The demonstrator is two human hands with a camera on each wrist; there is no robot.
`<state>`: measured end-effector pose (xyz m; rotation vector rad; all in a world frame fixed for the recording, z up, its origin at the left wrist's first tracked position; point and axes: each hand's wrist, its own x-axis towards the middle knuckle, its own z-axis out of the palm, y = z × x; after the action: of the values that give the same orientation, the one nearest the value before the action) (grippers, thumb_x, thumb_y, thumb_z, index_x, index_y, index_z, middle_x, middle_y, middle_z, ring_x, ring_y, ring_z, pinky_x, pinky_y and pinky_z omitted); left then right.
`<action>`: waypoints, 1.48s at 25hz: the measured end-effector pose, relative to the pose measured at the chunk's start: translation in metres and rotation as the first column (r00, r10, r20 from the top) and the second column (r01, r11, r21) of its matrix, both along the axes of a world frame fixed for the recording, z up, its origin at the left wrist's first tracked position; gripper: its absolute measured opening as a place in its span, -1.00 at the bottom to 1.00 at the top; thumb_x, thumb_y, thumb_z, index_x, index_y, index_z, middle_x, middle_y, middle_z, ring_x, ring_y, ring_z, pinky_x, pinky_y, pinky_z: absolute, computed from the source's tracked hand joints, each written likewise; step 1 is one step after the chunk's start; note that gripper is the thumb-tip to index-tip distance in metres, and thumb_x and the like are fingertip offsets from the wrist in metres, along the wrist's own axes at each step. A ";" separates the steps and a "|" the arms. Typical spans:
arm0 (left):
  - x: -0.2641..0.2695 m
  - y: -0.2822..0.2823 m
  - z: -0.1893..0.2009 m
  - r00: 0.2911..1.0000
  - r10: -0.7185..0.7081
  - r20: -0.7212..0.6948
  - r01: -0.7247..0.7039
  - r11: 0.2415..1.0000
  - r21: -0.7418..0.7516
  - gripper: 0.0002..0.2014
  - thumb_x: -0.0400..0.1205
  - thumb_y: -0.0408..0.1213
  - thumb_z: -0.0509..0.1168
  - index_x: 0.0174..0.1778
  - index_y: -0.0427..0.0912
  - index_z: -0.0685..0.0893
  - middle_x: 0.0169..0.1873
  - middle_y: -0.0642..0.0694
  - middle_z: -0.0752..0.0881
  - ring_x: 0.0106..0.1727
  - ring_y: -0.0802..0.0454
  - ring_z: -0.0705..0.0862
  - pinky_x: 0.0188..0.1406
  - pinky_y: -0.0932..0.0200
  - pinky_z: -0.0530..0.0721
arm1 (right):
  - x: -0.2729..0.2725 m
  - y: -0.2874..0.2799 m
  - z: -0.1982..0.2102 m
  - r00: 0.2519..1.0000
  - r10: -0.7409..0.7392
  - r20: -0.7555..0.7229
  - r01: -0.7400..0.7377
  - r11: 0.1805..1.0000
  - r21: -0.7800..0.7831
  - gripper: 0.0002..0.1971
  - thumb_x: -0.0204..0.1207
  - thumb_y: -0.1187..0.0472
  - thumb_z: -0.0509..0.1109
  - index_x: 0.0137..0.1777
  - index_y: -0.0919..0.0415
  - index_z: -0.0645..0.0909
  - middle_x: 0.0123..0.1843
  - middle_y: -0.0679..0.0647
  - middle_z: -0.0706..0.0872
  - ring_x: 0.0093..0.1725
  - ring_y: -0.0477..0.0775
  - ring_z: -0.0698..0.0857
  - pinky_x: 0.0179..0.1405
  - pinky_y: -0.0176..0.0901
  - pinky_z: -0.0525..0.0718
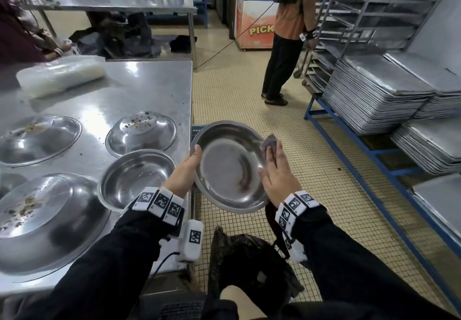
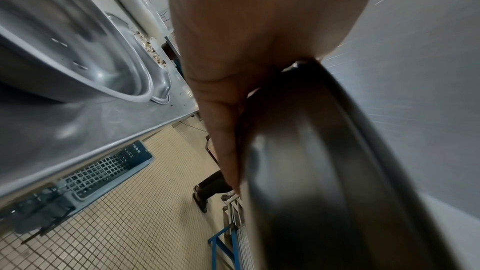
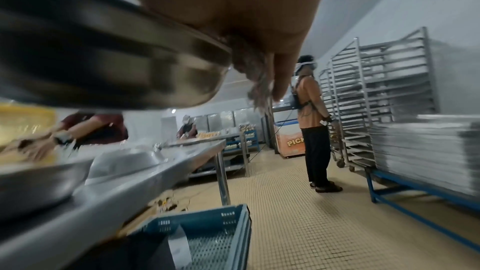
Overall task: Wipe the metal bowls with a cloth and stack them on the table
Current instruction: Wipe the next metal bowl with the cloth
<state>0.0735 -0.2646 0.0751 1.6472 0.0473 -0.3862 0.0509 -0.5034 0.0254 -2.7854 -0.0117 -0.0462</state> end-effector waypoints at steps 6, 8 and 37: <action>0.006 0.015 0.002 0.995 -0.061 -0.074 0.057 0.997 -0.060 -0.46 0.74 0.15 -0.02 0.07 -0.18 0.72 -0.23 -0.19 0.83 -0.22 -0.18 0.80 -0.14 -0.09 0.78 | 0.000 -0.008 0.029 0.990 -0.111 -0.083 0.138 0.754 0.642 -0.61 0.68 0.08 0.19 0.50 -0.05 0.38 0.20 -0.03 0.71 0.02 -0.06 0.73 -0.17 -0.41 0.62; 0.006 0.017 0.003 0.995 -0.062 -0.074 0.053 0.992 -0.118 -0.51 0.74 0.11 0.07 0.13 -0.21 0.73 -0.14 -0.20 0.84 -0.13 -0.18 0.81 -0.18 -0.02 0.78 | -0.006 -0.006 0.031 0.982 -0.117 -0.151 0.189 0.707 0.682 -0.72 0.67 0.14 0.23 0.36 0.00 0.50 0.00 -0.01 0.76 -0.15 -0.02 0.77 -0.36 -0.38 0.67; 0.013 0.028 0.002 0.924 0.328 0.195 -0.313 0.944 -0.106 -0.47 0.76 0.10 0.01 0.54 -0.15 0.44 0.27 -0.22 0.65 0.28 -0.21 0.64 0.32 -0.22 0.61 | -0.016 0.072 0.021 0.895 0.222 0.386 -0.305 0.937 0.170 -0.64 0.66 0.18 0.16 0.43 0.15 0.52 0.42 0.10 0.60 0.51 0.06 0.44 0.51 0.05 0.42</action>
<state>0.0861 -0.2364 0.0774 1.5662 0.1414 0.0375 0.0345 -0.4309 0.0462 -2.4823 -0.4517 -0.4621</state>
